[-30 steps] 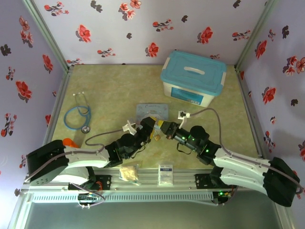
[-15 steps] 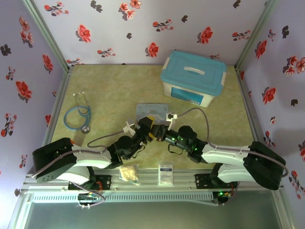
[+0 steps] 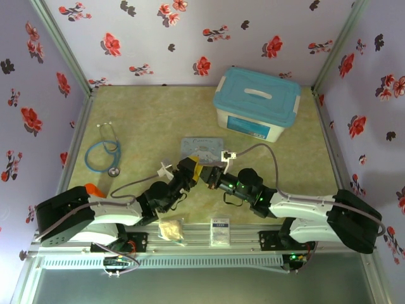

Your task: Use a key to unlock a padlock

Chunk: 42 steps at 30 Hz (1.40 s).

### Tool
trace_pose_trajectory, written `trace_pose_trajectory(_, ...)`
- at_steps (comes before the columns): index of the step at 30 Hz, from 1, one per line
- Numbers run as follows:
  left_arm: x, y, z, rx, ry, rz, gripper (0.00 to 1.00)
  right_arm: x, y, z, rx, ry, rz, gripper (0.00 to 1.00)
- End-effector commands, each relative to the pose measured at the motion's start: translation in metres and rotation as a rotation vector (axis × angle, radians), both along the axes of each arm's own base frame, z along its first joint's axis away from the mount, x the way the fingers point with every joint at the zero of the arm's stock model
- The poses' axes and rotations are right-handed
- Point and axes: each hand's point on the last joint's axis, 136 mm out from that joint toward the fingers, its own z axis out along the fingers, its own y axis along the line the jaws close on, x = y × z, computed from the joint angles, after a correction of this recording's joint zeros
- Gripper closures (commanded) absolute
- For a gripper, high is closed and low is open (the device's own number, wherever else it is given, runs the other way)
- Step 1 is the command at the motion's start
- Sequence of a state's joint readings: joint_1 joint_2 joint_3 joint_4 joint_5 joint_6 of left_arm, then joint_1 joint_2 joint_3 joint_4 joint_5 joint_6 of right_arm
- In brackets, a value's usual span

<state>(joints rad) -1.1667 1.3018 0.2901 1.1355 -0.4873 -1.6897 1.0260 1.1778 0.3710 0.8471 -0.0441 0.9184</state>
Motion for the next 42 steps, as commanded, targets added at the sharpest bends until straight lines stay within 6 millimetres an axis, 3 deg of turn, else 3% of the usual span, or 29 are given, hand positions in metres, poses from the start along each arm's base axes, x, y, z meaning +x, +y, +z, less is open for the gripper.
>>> trace_pose_trajectory(1, 0.003, 0.007, -0.002, 0.016, -0.012, 0.029, 0.60, 0.000, -0.006, -0.003, -0.016, -0.013, -0.022, 1.00)
trace_pose_trajectory(3, 0.003, 0.007, -0.003, 0.012, -0.005, 0.029, 0.64, 0.000, -0.008, -0.004, -0.019, -0.015, -0.029, 1.00)
trace_pose_trajectory(12, 0.004, 0.009, -0.011, 0.026, 0.010, 0.039, 0.66, -0.001, -0.011, -0.005, -0.027, -0.018, -0.033, 1.00)
trace_pose_trajectory(18, 0.005, 0.012, -0.013, 0.026, 0.012, 0.051, 0.51, -0.002, -0.012, -0.009, -0.029, -0.009, -0.030, 1.00)
trace_pose_trajectory(23, 0.006, 0.015, -0.014, 0.023, 0.018, 0.060, 0.50, -0.004, -0.013, -0.010, -0.029, -0.009, -0.027, 1.00)
trace_pose_trajectory(35, 0.007, 0.019, -0.017, 0.036, 0.016, 0.069, 0.69, -0.005, -0.013, -0.013, -0.029, -0.004, -0.017, 1.00)
trace_pose_trajectory(38, 0.006, 0.019, -0.018, 0.037, 0.018, 0.070, 0.80, -0.006, -0.013, -0.013, -0.029, -0.004, -0.018, 1.00)
trace_pose_trajectory(42, 0.006, 0.020, -0.020, 0.044, 0.019, 0.070, 0.82, -0.006, -0.013, -0.014, -0.032, -0.004, -0.018, 1.00)
